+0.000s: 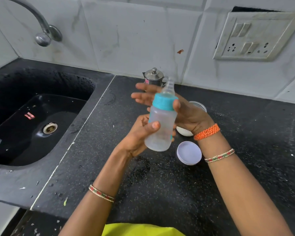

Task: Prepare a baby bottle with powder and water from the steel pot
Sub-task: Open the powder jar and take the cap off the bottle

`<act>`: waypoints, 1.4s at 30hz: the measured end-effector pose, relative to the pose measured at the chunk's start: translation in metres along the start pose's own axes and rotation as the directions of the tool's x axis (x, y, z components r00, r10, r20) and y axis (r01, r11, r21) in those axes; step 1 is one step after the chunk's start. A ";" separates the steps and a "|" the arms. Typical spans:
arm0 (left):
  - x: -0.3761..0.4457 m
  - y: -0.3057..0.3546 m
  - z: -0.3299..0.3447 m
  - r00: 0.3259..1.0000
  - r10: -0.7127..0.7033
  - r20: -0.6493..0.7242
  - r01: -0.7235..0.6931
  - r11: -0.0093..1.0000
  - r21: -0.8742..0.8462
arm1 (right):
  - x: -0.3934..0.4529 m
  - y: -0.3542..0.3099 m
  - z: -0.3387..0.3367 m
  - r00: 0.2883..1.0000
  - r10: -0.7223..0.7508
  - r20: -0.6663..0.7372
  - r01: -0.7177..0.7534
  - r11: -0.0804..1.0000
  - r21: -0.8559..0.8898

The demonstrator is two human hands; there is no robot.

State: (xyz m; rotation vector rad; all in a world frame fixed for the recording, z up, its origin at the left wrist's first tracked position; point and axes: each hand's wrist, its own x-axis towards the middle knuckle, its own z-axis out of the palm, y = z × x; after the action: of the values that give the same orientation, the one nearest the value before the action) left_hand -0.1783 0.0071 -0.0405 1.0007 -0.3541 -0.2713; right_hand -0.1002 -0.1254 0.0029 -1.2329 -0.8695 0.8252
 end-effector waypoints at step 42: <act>-0.026 -0.006 -0.048 0.944 -0.266 -0.194 0.323 0.862 0.390 | -0.021 0.024 0.033 0.762 0.010 -0.647 -0.040 0.999 -0.032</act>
State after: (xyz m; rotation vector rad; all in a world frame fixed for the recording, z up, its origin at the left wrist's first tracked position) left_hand -0.1822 0.0511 -0.0736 1.4948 -0.1319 -0.4150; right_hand -0.1406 -0.1268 -0.0190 -1.4422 -0.2985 0.3407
